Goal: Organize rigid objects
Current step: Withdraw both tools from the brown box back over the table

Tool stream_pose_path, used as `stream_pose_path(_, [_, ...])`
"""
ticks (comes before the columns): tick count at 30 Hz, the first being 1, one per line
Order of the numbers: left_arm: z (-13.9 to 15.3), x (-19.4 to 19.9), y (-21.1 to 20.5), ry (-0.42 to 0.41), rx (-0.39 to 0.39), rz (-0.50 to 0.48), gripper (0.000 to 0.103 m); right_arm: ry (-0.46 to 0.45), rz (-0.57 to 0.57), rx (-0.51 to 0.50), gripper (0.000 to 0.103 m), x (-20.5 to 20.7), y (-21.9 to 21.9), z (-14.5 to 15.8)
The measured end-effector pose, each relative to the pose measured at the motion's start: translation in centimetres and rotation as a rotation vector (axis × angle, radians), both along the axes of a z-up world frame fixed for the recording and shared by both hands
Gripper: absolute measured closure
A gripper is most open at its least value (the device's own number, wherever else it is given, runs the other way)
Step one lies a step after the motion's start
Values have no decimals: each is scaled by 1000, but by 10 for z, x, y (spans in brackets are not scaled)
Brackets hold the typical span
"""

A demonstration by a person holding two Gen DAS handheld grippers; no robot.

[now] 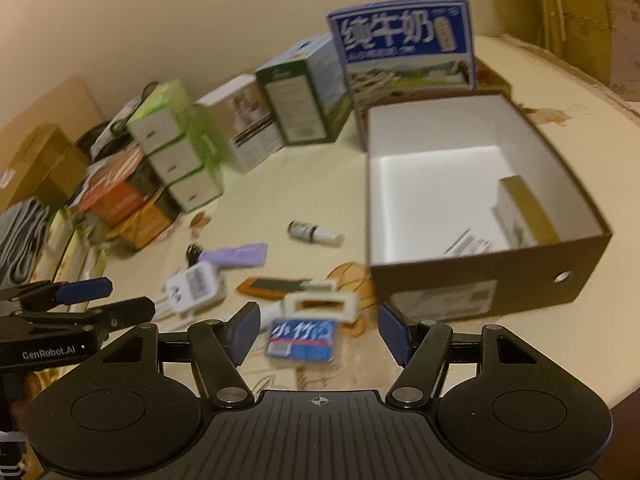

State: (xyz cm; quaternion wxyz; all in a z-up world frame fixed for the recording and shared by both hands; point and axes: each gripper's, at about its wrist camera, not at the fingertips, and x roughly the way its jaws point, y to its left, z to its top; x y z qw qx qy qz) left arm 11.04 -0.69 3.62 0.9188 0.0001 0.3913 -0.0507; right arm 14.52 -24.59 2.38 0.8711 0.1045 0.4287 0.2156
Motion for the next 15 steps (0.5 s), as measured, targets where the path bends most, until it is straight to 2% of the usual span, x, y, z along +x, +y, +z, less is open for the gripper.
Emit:
stream_pose_path(9, [-16,-22,20,46,9,71,29,46,81,6,41,-18,27,-26])
stream_pose_path(15, [-21,-29,22,66,7,90,29,48,117,7,41,-22,36,-32])
